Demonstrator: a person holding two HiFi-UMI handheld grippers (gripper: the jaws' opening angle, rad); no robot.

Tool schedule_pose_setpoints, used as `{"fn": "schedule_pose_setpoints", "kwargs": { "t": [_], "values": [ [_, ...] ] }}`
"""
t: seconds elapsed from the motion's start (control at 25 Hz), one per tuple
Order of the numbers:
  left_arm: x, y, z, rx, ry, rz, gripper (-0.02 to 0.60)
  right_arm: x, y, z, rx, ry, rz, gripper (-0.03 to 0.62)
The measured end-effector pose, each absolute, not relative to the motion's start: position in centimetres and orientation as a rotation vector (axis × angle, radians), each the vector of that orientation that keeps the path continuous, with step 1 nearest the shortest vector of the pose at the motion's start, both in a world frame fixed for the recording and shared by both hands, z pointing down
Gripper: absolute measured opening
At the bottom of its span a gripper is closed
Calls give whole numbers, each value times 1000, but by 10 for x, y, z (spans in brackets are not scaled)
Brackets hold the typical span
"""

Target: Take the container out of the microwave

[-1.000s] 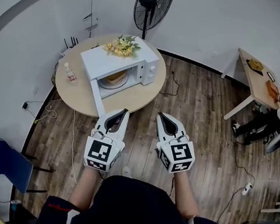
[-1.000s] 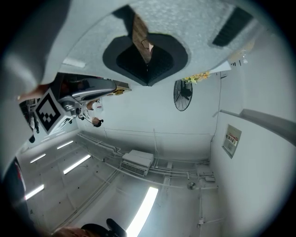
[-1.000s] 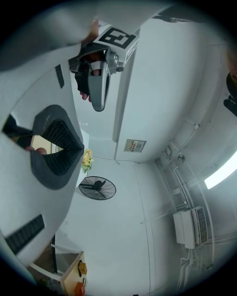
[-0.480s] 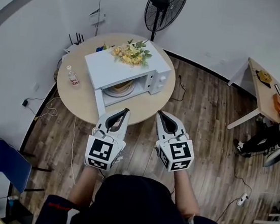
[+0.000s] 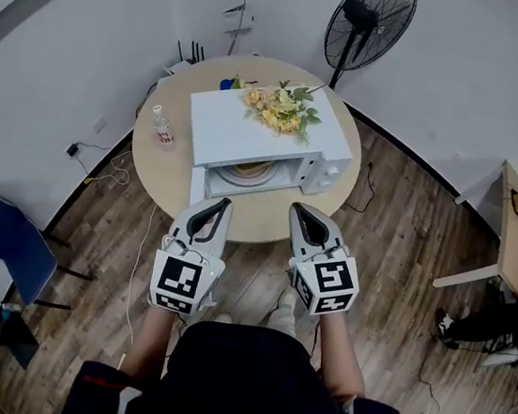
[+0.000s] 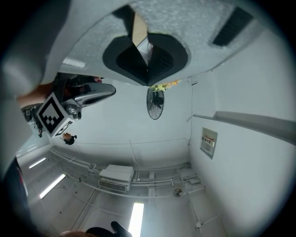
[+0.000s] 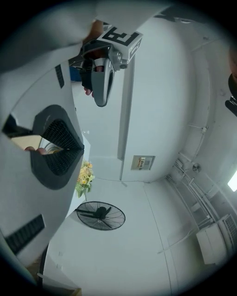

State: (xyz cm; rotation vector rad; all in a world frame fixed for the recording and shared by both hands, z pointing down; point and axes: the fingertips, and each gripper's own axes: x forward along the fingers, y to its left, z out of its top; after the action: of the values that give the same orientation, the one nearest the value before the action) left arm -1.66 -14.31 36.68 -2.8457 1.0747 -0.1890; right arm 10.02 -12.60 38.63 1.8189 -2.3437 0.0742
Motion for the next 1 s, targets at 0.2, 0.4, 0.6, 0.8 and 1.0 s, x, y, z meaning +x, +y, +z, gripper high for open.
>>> {"fn": "schedule_pose_setpoints", "kwargs": {
  "t": [0.2, 0.4, 0.6, 0.8, 1.0],
  "values": [
    [-22, -166, 363, -2745, 1309, -214, 12, 98, -168, 384, 1611, -2480, 47, 8],
    [-32, -182, 363, -2635, 1524, -269, 12, 97, -199, 382, 1445, -2570, 42, 8],
    [-40, -183, 370, -2494, 1685, -363, 12, 97, -214, 391, 1300, -2642, 63, 8],
    [-43, -176, 370, -2391, 1808, -415, 12, 91, -227, 395, 1169, -2710, 76, 8],
    [-38, -166, 377, -2336, 1881, -466, 12, 83, -232, 395, 1056, -2759, 64, 8]
  ]
}}
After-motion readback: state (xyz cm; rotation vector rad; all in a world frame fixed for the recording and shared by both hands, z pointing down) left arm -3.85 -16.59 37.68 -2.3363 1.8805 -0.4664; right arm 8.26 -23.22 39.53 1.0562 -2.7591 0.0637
